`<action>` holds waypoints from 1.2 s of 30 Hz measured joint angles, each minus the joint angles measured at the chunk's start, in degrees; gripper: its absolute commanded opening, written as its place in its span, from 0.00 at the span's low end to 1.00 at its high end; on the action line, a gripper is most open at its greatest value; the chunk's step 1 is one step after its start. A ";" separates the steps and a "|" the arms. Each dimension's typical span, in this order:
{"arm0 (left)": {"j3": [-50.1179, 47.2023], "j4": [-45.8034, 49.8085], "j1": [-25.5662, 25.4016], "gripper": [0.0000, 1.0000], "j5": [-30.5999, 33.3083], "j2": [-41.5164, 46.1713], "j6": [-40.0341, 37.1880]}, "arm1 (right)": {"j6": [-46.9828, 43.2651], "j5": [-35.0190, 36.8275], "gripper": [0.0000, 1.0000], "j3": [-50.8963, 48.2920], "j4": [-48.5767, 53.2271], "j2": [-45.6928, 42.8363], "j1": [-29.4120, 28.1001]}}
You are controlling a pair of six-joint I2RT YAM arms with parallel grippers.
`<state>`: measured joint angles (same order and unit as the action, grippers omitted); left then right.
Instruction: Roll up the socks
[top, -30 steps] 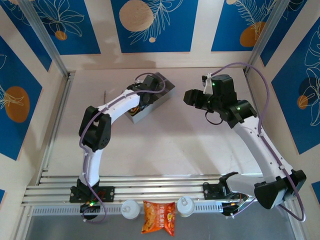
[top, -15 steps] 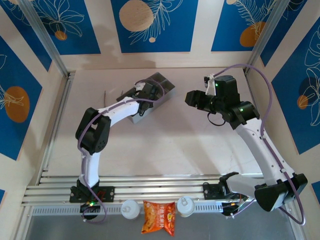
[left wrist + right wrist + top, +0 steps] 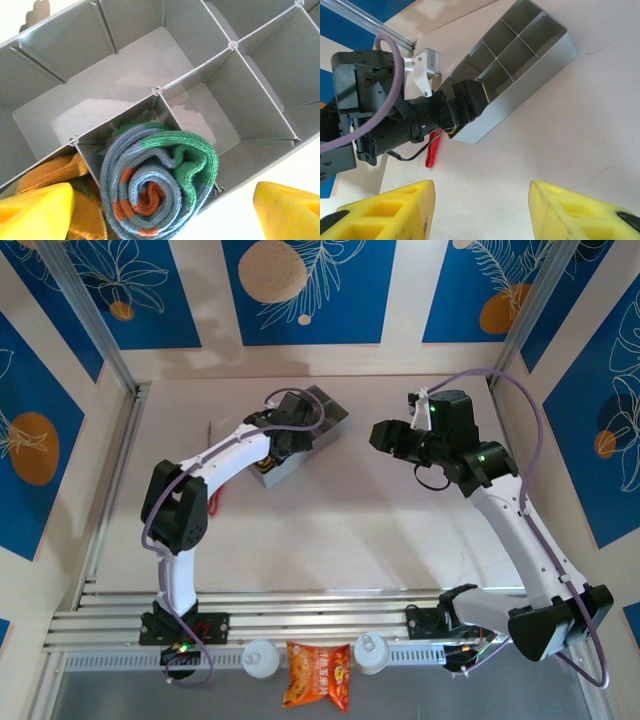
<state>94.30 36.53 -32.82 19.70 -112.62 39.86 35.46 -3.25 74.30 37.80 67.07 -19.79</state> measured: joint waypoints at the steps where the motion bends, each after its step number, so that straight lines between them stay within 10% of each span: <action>1: 0.35 0.74 0.42 0.79 -0.63 0.42 0.48 | 0.02 0.00 0.51 0.00 -0.02 0.00 0.00; 6: 4.57 5.51 3.89 0.74 -6.40 2.67 3.76 | 0.00 0.02 0.50 -0.15 0.07 0.00 0.48; 9: 4.66 7.48 5.92 0.85 -9.81 5.62 5.38 | -0.70 0.26 0.99 -0.20 1.07 -0.02 1.27; 11: 2.71 8.00 6.97 1.00 -11.26 9.79 5.79 | -2.03 0.24 0.99 -0.59 1.88 -0.42 1.95; 19: -17.46 9.42 11.06 1.00 -12.44 42.14 5.29 | -9.92 -1.46 0.99 -7.80 4.17 -12.33 2.12; 27: -33.42 21.40 11.72 1.00 10.82 66.79 3.82 | -13.46 19.80 0.99 -20.28 3.19 -28.94 1.66; 36: -65.35 -0.42 11.78 1.00 22.77 78.66 -16.50 | -22.97 36.02 0.99 -48.78 -11.45 -30.16 4.09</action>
<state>28.95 36.12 -21.04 42.48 -33.95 23.35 12.49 32.77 25.52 26.35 36.91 -15.70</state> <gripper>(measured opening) 0.996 0.991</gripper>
